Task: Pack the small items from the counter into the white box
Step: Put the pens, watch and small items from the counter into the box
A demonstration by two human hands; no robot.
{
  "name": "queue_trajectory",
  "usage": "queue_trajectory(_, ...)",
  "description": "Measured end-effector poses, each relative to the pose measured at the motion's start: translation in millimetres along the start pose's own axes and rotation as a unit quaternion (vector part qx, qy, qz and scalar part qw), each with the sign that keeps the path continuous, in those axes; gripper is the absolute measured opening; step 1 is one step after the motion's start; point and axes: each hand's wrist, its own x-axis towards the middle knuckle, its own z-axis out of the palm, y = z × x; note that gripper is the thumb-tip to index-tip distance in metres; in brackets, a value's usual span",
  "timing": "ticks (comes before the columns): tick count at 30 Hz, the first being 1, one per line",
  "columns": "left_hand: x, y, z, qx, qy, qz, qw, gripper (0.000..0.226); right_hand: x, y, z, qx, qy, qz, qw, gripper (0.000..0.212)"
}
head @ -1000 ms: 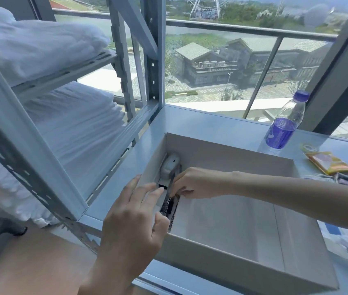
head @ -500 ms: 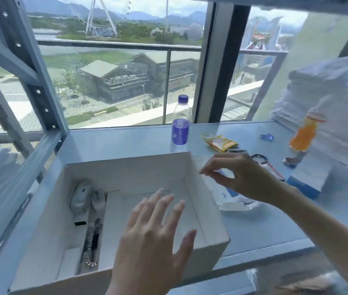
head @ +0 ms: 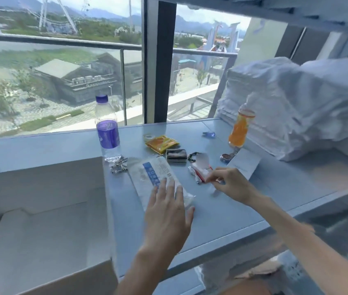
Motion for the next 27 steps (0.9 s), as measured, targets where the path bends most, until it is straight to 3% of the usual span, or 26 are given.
queue_trajectory(3,20,16,56,0.026,-0.091,-0.041,0.995,0.067,14,28,-5,-0.009,-0.031,-0.014,0.999,0.018)
queue_trajectory(5,24,15,85,0.031,-0.109,-0.077,0.991,0.070,27,44,-6,-0.012,-0.046,-0.025,0.999,0.017)
queue_trajectory(14,9,-10,98,0.037,-0.048,-0.145,0.988,0.059,108,70,13,-0.063,-0.095,-0.064,0.991,0.021)
queue_trajectory(23,-19,20,88,-0.030,-0.085,-0.139,0.986,0.059,149,87,38,-0.092,-0.132,-0.001,0.987,0.017)
queue_trajectory(27,-15,29,89,-0.003,-0.046,-0.135,0.990,0.049,152,87,43,-0.084,-0.132,0.013,0.988,0.018)
